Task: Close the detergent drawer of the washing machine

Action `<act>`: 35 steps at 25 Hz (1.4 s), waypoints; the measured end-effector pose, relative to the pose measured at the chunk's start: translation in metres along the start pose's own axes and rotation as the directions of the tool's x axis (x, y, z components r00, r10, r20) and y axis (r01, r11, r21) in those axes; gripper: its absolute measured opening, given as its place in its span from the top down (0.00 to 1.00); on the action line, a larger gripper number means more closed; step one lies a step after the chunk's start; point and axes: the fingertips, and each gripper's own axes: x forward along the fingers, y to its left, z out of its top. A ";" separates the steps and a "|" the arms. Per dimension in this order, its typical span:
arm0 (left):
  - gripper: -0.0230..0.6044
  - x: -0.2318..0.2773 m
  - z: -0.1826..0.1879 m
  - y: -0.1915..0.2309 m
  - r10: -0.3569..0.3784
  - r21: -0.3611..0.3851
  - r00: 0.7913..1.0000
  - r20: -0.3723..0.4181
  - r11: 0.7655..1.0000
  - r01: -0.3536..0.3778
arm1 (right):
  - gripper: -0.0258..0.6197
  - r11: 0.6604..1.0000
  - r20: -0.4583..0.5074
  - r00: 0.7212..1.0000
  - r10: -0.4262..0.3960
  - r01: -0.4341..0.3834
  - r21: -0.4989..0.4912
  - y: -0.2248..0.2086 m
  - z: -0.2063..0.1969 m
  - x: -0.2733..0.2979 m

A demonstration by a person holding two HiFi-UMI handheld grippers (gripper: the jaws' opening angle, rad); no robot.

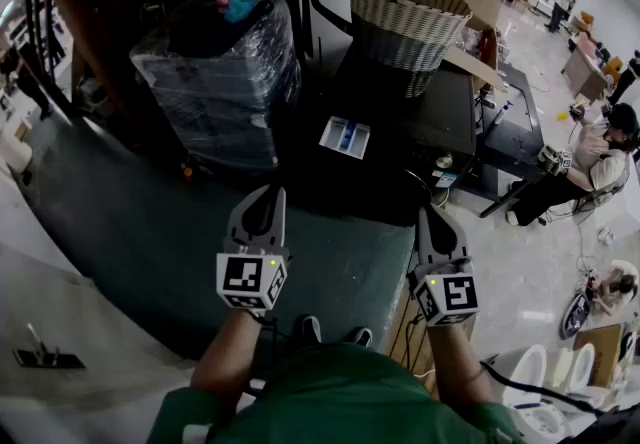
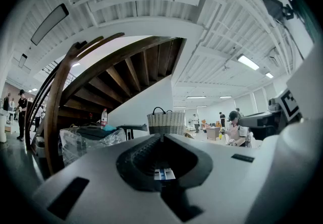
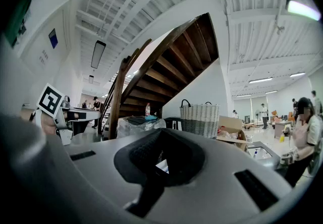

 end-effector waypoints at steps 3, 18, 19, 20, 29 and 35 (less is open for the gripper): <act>0.90 -0.002 0.001 -0.003 0.003 -0.003 1.000 -0.002 1.000 -0.003 | 0.93 1.000 -0.002 1.000 0.004 -0.004 -0.003 0.000 0.001 -0.004; 0.90 0.013 0.007 0.022 -0.029 -0.018 1.000 0.007 0.999 0.029 | 0.93 0.998 0.027 0.998 -0.059 0.058 0.028 -0.008 0.010 0.024; 0.90 0.015 0.011 0.027 -0.031 -0.012 0.999 0.016 0.999 0.031 | 0.93 0.997 0.031 0.997 -0.071 0.070 0.030 -0.008 0.014 0.029; 0.90 0.016 0.015 0.033 -0.033 -0.008 0.999 0.028 0.999 0.033 | 0.93 0.996 0.034 0.996 -0.080 0.079 0.031 -0.007 0.017 0.034; 0.90 0.023 -0.011 0.073 -0.013 -0.097 1.000 0.015 0.995 0.014 | 0.93 0.997 -0.036 0.997 -0.065 0.064 -0.043 0.020 0.002 0.055; 0.90 0.066 -0.036 0.077 -0.004 -0.106 1.000 -0.028 0.994 0.001 | 0.93 0.999 -0.076 0.996 -0.044 0.041 -0.029 0.001 -0.027 0.092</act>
